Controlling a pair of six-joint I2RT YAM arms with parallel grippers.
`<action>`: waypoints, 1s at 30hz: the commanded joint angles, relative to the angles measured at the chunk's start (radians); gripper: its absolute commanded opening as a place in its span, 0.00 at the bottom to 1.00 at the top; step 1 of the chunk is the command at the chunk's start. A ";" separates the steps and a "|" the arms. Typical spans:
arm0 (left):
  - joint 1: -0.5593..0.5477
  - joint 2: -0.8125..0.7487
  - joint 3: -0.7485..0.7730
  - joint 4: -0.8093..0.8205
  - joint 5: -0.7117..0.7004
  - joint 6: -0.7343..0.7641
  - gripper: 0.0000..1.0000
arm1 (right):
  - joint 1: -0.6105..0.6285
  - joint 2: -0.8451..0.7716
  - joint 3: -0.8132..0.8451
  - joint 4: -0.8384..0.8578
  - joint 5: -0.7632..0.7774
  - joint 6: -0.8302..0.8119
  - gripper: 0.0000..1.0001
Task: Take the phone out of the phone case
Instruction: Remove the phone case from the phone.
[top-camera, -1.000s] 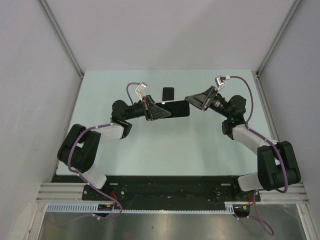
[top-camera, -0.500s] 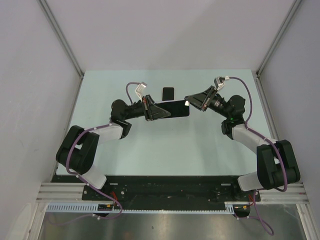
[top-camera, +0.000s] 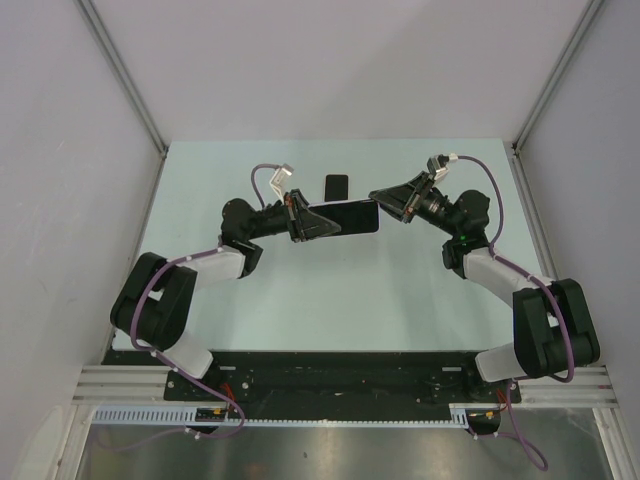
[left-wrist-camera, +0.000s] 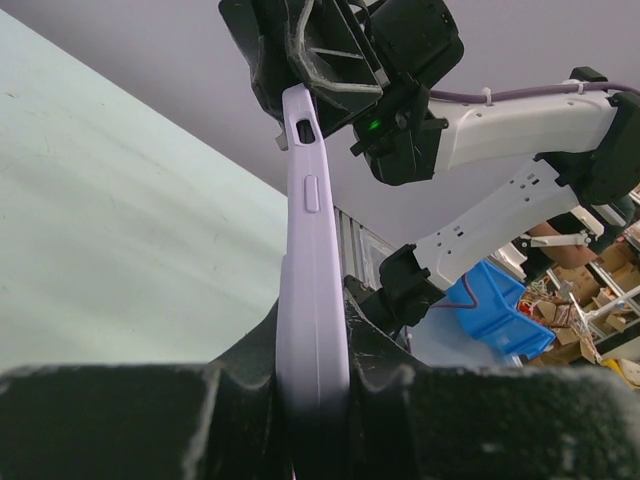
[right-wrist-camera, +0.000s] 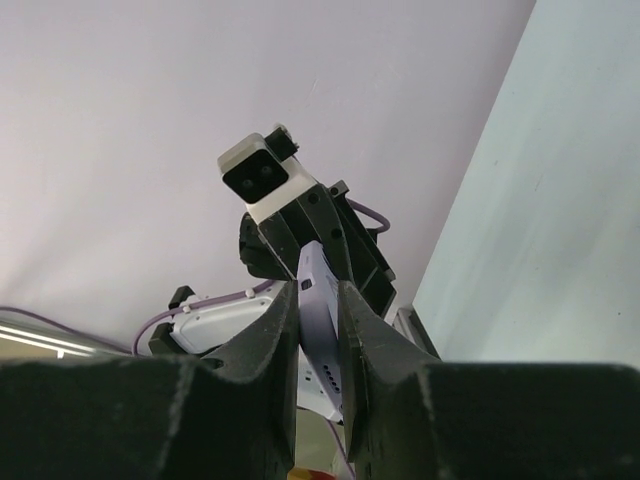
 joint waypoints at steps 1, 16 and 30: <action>-0.087 -0.098 0.033 0.497 0.228 0.048 0.00 | 0.019 0.013 0.000 -0.123 0.125 -0.002 0.20; -0.092 -0.089 0.033 0.495 0.218 0.036 0.00 | 0.014 0.009 0.000 -0.124 0.145 -0.063 0.23; -0.092 -0.072 0.028 0.495 0.182 0.027 0.00 | -0.092 -0.077 0.000 -0.106 0.158 -0.119 0.29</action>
